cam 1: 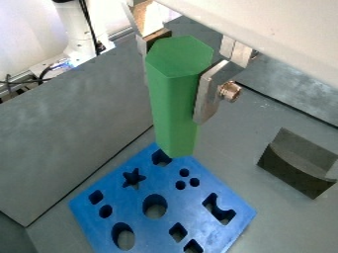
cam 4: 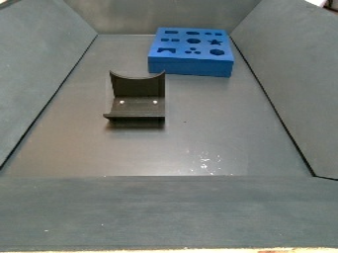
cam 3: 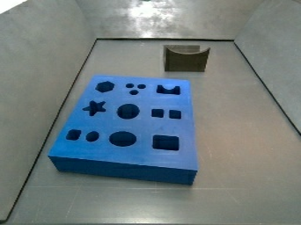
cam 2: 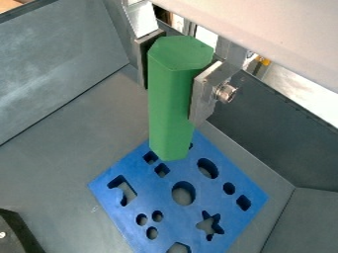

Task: Pick up the hexagon object. Move up. Place the hexagon object on the fixture. Regrasp the hexagon object. Move to above the board. Insert the hexagon object.
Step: Insert the hexagon object.

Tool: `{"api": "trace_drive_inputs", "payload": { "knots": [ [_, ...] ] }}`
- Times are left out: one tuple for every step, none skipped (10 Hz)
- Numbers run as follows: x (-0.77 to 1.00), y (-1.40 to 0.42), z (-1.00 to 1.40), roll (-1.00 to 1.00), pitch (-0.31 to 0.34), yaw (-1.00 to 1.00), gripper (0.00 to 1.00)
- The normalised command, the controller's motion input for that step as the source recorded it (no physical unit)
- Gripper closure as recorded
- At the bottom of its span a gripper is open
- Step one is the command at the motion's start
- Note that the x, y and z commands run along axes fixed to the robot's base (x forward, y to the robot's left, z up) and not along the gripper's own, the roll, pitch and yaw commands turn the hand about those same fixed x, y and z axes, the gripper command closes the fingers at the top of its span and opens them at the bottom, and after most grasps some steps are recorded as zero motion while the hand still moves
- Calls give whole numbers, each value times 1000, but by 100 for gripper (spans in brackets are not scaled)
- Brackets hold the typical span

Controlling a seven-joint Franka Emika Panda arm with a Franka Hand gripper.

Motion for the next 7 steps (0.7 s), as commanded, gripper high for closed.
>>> {"api": "trace_drive_inputs", "payload": {
  "knots": [
    [0,-17,-6,-46,0,0,100],
    [0,-17,-9,-43,0,0,100],
    [0,-17,-14,-54,0,0,100],
    [0,-14,0,-17,0,0,100],
    [-23,0,34,0,-6,0,100],
    [0,0,0,0,23,0,100],
    [-14,0,-143,0,100,0,100]
  ]
}}
